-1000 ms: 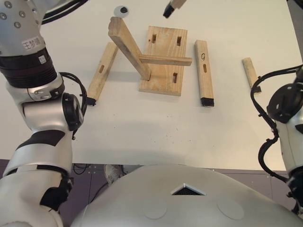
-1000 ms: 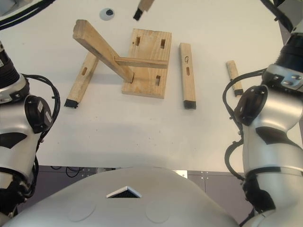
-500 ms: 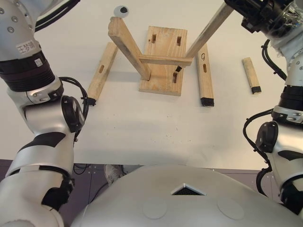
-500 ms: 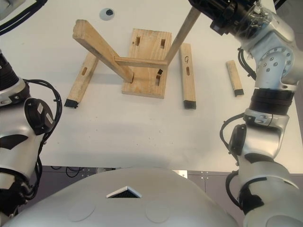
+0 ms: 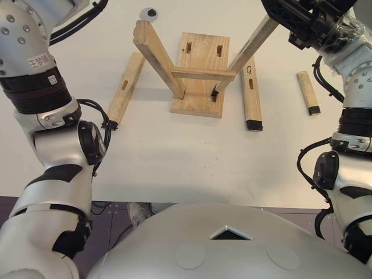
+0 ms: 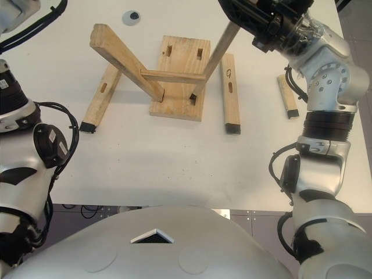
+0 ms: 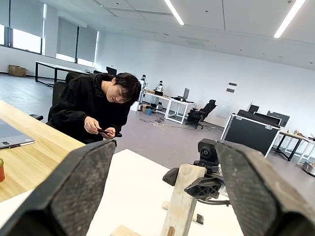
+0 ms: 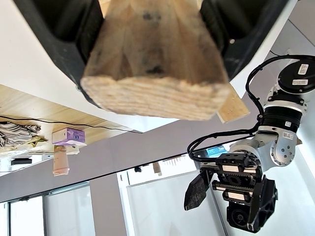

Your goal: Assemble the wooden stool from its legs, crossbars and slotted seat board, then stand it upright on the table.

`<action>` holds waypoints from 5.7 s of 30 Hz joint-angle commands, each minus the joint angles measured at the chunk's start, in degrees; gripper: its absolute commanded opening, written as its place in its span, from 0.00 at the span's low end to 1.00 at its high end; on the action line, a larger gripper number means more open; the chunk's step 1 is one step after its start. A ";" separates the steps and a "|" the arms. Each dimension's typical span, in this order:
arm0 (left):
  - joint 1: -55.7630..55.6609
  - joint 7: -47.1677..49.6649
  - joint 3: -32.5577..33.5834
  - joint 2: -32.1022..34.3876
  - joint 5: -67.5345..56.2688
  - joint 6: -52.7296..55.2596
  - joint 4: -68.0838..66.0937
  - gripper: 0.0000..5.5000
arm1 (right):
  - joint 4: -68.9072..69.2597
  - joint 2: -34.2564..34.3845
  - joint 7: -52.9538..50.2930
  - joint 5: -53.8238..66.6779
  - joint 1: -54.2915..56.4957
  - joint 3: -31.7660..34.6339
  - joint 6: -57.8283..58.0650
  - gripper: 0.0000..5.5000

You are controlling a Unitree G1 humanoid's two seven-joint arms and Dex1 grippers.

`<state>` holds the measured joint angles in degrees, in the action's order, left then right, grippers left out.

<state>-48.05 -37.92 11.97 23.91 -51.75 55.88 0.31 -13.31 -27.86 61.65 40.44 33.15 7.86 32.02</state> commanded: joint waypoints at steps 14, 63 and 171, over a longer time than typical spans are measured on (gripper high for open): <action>1.98 0.34 -0.61 2.28 0.27 0.92 2.41 0.67 | 4.76 -14.39 15.11 -8.06 2.70 -12.20 2.26 0.37; 13.19 20.52 2.54 -10.96 -6.51 -1.99 10.24 0.67 | 32.36 -18.22 3.76 -19.17 13.76 -25.25 21.42 0.37; 18.79 46.61 -3.12 -27.38 1.94 -19.00 15.95 0.67 | 3.21 -7.69 30.73 -36.66 35.25 -47.35 8.06 0.37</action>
<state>-31.22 8.10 9.21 -3.11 -50.67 35.74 19.37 -11.11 -38.68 90.10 1.87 69.98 -37.27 40.31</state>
